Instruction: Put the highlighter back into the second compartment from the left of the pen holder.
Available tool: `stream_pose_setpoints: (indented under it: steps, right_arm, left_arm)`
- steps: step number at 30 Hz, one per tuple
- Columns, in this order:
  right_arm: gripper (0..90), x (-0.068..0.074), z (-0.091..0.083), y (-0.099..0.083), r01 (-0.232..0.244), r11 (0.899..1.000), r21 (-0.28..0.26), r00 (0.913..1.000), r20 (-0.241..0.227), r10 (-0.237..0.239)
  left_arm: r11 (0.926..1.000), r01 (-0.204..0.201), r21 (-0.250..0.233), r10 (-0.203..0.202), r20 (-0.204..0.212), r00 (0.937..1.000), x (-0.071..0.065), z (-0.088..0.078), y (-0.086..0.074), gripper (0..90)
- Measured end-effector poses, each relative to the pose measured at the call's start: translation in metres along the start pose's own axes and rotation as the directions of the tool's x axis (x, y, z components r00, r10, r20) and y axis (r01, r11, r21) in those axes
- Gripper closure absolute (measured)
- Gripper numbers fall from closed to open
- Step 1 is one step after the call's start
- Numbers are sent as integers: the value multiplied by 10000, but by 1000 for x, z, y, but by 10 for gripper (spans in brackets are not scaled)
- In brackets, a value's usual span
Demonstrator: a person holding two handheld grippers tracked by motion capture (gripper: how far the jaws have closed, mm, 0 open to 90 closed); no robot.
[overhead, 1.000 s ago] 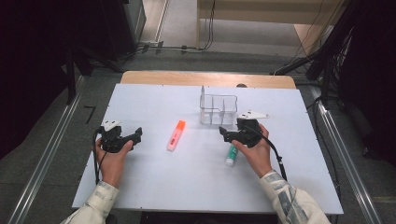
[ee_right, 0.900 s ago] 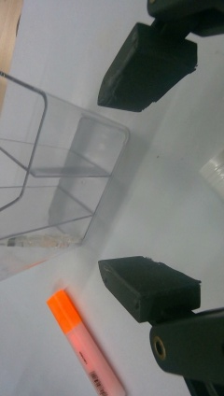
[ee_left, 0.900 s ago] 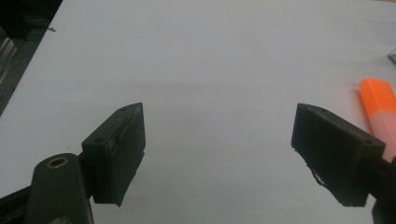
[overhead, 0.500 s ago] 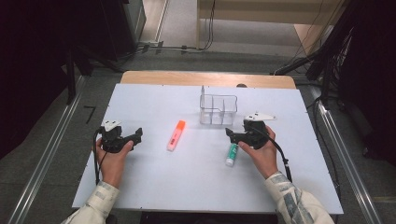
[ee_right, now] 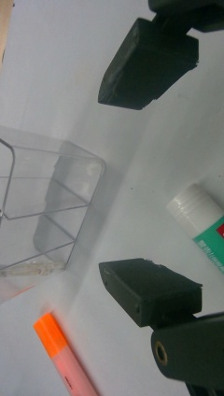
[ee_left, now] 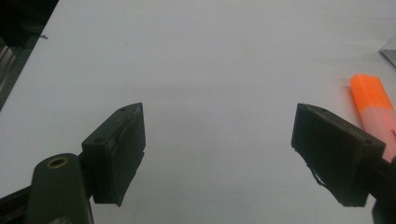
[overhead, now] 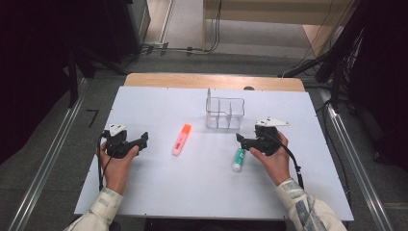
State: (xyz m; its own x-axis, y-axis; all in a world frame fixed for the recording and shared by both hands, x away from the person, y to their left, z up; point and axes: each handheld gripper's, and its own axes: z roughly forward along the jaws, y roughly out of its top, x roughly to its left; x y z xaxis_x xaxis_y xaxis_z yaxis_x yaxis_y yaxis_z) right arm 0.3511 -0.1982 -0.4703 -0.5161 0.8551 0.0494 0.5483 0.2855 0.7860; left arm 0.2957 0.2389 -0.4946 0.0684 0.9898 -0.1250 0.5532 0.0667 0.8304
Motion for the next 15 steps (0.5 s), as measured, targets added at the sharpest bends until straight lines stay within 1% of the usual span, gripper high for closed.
stream_pose_setpoints:
  steps: [5,15]
  right_arm:
    - [142,-4,-3,-3,-51,10000,11,10000,61,51]
    - [142,-12,-11,-9,-178,9998,16,9996,200,177]
  left_arm:
    - [9997,-252,15,252,64,9997,-5,1,0,184]
    - [9986,-525,4,525,272,9983,-15,3,1,184]
